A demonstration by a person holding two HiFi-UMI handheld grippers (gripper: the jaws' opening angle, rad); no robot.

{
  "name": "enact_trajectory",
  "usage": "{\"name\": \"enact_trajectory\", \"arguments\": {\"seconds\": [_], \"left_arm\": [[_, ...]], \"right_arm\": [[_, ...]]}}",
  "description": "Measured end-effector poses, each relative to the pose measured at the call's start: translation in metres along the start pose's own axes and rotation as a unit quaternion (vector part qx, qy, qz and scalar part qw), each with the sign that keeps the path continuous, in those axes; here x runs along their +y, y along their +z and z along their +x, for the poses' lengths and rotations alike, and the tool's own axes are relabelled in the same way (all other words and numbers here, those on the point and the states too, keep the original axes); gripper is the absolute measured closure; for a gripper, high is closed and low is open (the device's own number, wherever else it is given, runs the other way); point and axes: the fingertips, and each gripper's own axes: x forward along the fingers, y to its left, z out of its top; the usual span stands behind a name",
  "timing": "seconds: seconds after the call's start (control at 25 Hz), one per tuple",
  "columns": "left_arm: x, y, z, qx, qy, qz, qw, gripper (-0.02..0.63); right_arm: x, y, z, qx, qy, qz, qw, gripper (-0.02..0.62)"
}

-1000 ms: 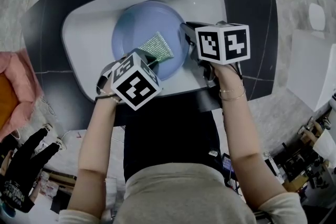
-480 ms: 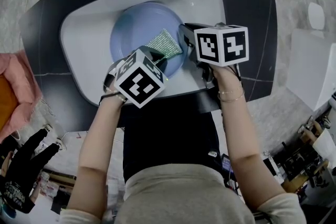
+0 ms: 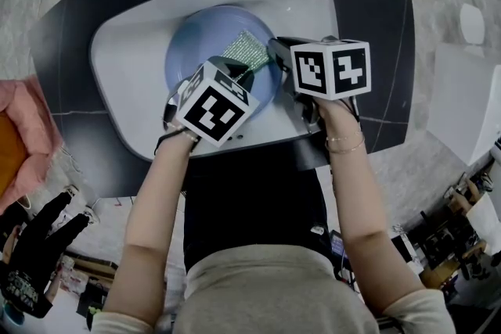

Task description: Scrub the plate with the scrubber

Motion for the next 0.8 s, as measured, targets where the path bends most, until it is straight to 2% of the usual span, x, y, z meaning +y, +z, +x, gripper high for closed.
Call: {"name": "enact_trajectory", "arguments": {"seconds": [0.56, 0.8], "left_arm": [[0.045, -0.02, -0.011, 0.025, 0.069, -0.027, 0.9969, 0.561], [0.055, -0.034, -0.017, 0.045, 0.073, -0.03, 0.9959, 0.561]], "right_arm": [[0.002, -0.003, 0.001, 0.007, -0.003, 0.003, 1.0, 0.551], [0.002, -0.002, 0.001, 0.007, -0.006, 0.002, 1.0, 0.551]]}}
